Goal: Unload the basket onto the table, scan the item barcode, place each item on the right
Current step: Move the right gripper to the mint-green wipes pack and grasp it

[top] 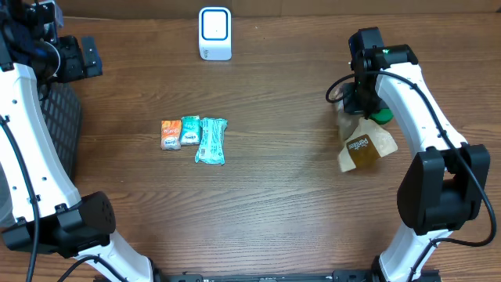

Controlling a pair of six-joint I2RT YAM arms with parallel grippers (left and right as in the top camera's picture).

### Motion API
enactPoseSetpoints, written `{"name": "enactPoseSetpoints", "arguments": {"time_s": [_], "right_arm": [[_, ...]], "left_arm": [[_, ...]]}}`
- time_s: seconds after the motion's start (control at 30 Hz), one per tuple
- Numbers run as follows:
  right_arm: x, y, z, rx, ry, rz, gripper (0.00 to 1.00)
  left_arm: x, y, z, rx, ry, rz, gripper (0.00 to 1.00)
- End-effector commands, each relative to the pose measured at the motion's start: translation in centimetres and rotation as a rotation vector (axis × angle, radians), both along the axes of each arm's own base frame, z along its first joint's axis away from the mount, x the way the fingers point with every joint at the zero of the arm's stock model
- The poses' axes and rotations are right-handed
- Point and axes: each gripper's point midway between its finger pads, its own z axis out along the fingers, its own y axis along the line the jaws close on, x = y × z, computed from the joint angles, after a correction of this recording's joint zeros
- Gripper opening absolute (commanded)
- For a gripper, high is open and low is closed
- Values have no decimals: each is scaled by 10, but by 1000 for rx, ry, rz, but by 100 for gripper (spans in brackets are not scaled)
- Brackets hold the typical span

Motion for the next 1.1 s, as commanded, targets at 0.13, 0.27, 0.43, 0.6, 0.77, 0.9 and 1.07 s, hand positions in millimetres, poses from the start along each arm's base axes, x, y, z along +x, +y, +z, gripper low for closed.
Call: {"name": "enactPoseSetpoints", "arguments": {"time_s": [0.13,0.27,0.43,0.6,0.77,0.9,1.07], "right_arm": [[1,2,0,22,-6,-4,55],[6,3,9,25,-24,-3,57],[11,17,40,103,-50,12,58],[7,71,74,414,-42,67,61],[7,121,92,721,-42,136,86],[7,145,92,826,-41,180,100],[2,176,68,849,-9,169,100]], "left_arm": [[-2,-1,13,13,-36,-15,100],[-2,-1,13,13,-36,-15,100],[-2,-1,13,13,-36,-15,100],[-2,-1,13,12,-36,-15,100],[-2,-1,13,13,-36,-15,100],[-2,-1,13,13,-36,-15,100],[-2,-1,13,12,-36,-15,99]]}}
